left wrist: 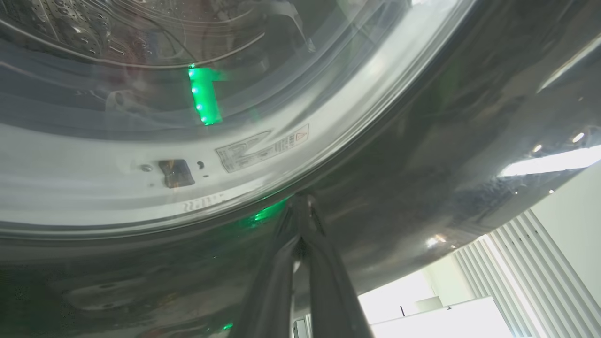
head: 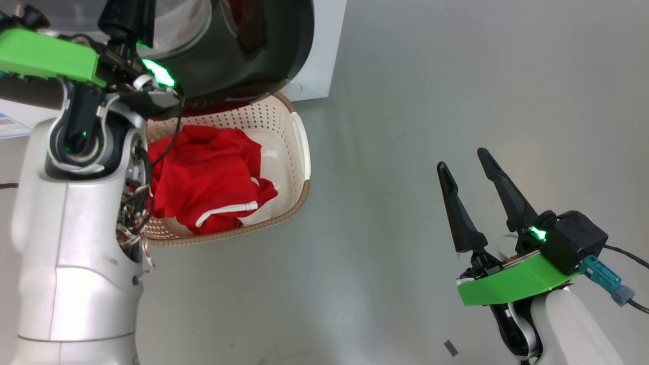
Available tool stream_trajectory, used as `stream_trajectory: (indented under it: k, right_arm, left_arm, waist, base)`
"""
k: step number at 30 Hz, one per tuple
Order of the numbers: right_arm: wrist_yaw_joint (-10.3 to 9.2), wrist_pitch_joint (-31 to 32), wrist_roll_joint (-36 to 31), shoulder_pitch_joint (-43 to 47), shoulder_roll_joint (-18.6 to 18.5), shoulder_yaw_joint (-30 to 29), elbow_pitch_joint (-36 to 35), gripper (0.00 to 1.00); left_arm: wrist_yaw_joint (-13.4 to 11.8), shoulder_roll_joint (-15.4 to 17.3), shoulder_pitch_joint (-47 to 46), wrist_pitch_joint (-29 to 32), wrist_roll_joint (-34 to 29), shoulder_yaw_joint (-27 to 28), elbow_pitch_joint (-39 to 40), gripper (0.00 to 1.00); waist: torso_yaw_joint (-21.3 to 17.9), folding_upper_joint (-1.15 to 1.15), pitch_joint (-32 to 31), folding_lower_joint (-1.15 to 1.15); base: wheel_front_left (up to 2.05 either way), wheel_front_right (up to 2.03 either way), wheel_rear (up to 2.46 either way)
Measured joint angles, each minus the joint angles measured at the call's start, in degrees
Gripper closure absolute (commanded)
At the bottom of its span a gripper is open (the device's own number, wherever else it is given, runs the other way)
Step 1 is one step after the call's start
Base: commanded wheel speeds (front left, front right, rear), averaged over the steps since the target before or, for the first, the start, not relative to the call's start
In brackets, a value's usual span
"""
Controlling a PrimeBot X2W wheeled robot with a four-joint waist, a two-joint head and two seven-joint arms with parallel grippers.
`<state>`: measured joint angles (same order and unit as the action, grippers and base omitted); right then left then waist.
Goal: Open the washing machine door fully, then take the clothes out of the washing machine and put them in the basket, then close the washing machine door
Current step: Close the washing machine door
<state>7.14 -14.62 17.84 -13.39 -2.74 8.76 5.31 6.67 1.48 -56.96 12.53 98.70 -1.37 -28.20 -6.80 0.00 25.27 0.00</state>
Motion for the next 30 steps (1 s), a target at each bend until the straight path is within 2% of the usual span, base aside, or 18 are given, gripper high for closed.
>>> stream_trajectory:
  k: [13, 14, 15, 16, 19, 22, 25, 30]
  right_arm:
    - [0.00, 0.0, 0.0, -0.1, 0.0, -0.9, 0.7, 0.00]
    - [0.00, 0.0, 0.0, -0.1, 0.0, -1.1, 0.8, 0.00]
    - [0.00, 0.0, 0.0, 0.0, 0.0, -1.3, 0.9, 0.00]
    - [0.00, 0.0, 0.0, 0.0, 0.0, -1.6, 0.9, 0.00]
    - [0.00, 0.0, 0.0, 0.1, 0.0, -2.4, 1.1, 0.00]
    - [0.00, 0.0, -0.1, 0.7, 0.0, -3.2, 1.2, 0.00]
    - [0.00, 0.0, -0.3, 1.7, 0.0, -4.1, 1.4, 0.00]
    - [0.00, 0.0, -0.8, 3.5, 0.0, -4.5, 1.5, 0.00]
  left_arm:
    - [0.4, 0.1, 3.1, -0.6, -3.6, -0.2, 2.8, 1.00]
    - [0.4, 0.3, 4.1, -1.1, -4.8, -0.3, 3.3, 0.96]
    - [0.4, 0.4, 5.3, -1.7, -5.6, -0.3, 3.8, 0.59]
    - [0.4, 0.6, 6.5, -2.1, -6.3, -0.4, 4.4, 0.00]
    - [0.4, 1.6, 10.3, -4.2, -9.8, -1.3, 6.3, 0.00]
    - [0.4, 4.0, 14.4, -8.1, -16.9, -4.2, 8.2, 0.00]
    - [0.4, 5.2, 18.4, -12.3, -21.2, -6.5, 10.3, 0.00]
    - [0.4, 9.9, 24.2, -20.6, -34.1, -13.4, 12.2, 0.00]
  waist:
    - [0.1, 0.00, -2.1, 0.00]
    - [0.2, 0.00, -2.5, 0.00]
    - [0.2, 0.00, -2.9, 0.00]
    - [0.3, 0.00, -3.3, 0.00]
    - [0.6, 0.00, -4.8, 0.00]
    - [1.0, 0.00, -6.5, 0.00]
    - [1.5, 0.00, -8.3, 0.00]
    - [2.4, 0.00, -11.4, 0.00]
  base:
    - [0.00, 0.00, 0.00]
    - [0.00, 0.00, 0.00]
    - [0.00, 0.00, 0.00]
    - [0.00, 0.00, 0.00]
    - [0.00, 0.00, 0.00]
    - [0.00, 0.00, 0.00]
    - [0.00, 0.00, 0.00]
    - [0.00, 0.00, 0.00]
